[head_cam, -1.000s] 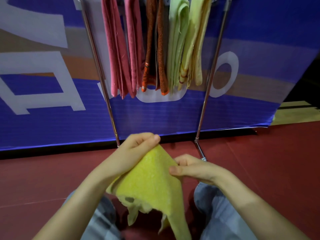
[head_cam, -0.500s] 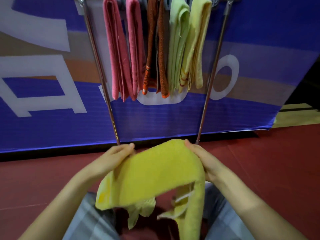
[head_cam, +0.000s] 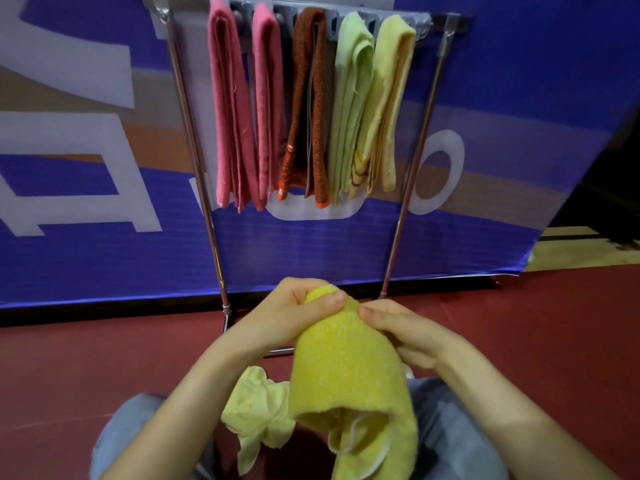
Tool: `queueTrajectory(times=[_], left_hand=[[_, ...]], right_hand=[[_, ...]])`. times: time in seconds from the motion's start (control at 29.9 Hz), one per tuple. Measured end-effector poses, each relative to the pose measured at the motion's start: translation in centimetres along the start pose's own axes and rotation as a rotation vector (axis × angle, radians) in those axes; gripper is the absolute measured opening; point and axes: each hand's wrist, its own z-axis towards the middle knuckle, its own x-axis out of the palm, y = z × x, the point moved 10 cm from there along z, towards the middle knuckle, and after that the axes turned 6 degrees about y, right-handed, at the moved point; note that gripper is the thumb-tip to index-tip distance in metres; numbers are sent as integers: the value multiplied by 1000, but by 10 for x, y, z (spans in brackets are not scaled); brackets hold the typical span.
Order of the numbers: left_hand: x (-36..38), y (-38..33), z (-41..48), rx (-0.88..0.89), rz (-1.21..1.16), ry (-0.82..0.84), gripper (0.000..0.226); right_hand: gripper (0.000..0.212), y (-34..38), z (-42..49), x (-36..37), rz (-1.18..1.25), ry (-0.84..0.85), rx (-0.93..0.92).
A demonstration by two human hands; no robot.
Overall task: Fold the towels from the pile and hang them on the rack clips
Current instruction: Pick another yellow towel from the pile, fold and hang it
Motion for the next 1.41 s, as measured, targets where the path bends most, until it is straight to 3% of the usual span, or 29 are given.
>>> queueTrajectory(times=[0.13, 0.23, 0.37, 0.6, 0.8, 0.94, 1.07, 1.24, 1.37, 1.41], left_hand=[[-4, -19, 0, 44, 79, -22, 42], [-14, -19, -4, 38, 60, -57, 33], [-31, 4, -17, -85, 39, -115, 31], [-44, -9, -13, -111, -133, -226, 23], [-31, -28, -7, -114, -117, -111, 37], [-20, -15, -11, -180, 60, 56, 43], [1, -2, -10, -180, 47, 187, 31], [-3, -9, 2, -114, -175, 72, 25], [10, -20, 19, -92, -252, 80, 26], [9, -43, 45, -47, -241, 105, 26]], right_hand=[[70, -21, -4, -4, -62, -26, 113], [70, -26, -3, -11, -64, -98, 119], [35, -12, -5, -38, 110, -292, 30], [36, -1, 8, -25, 137, -188, 67], [37, 10, 8, -25, 69, -191, -13], [35, 28, 4, -23, 84, -183, -111], [58, 39, 10, -1, 29, -79, -116], [37, 42, 4, -13, 1, -167, -91], [58, 47, -9, -16, 75, -174, -104], [65, 78, -13, -33, 38, -186, -174]])
